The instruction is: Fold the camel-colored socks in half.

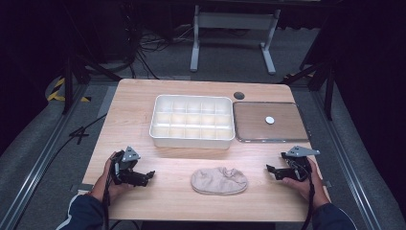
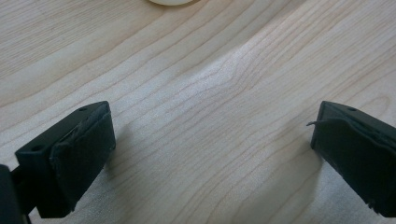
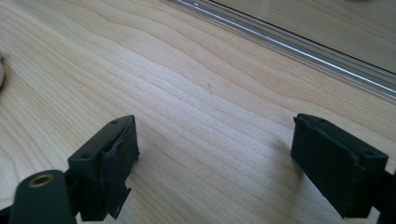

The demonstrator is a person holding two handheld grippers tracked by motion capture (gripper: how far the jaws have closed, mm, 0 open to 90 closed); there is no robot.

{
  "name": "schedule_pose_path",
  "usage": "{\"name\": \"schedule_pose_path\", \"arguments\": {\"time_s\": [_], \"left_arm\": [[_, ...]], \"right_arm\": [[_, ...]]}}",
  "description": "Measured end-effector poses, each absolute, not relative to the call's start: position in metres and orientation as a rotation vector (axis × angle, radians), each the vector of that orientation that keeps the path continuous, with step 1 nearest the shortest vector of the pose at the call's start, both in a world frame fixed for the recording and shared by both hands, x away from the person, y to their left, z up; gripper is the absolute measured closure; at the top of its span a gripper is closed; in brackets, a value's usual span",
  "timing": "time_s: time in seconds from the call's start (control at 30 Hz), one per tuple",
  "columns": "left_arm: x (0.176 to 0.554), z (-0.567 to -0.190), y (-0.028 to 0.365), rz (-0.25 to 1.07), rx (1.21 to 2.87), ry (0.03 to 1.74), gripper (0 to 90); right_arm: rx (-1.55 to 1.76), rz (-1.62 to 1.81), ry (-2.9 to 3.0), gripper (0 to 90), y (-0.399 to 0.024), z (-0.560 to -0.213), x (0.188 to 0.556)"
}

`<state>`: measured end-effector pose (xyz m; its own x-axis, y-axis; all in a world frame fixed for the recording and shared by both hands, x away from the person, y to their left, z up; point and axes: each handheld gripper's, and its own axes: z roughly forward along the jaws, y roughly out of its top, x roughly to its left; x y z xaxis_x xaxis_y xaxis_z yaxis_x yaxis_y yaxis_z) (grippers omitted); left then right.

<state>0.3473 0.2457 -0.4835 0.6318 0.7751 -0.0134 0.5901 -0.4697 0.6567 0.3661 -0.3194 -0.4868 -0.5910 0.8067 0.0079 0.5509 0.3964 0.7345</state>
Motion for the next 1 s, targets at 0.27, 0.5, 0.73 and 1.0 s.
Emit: {"name": "schedule_pose_path", "arguments": {"time_s": [0.27, 0.5, 0.73, 1.0], "left_arm": [[0.3459, -0.4835, 0.2474, 0.377, 2.229, 1.043, 0.2], [0.3459, -0.4838, 0.2480, 0.376, 2.227, 1.033, 0.3], [0.3460, -0.4838, 0.2480, 0.376, 2.227, 1.032, 0.3], [0.3462, -0.4836, 0.2483, 0.380, 2.231, 1.029, 0.3]], "right_arm": [[1.179, 1.016, 2.307, 14.9, -0.3193, -0.4868, 0.3660], [1.179, 1.014, 2.308, 14.9, -0.3193, -0.4867, 0.3660], [1.173, 1.016, 2.314, 15.7, -0.3203, -0.4865, 0.3663], [1.170, 1.012, 2.323, 16.3, -0.3205, -0.4858, 0.3665]]}}
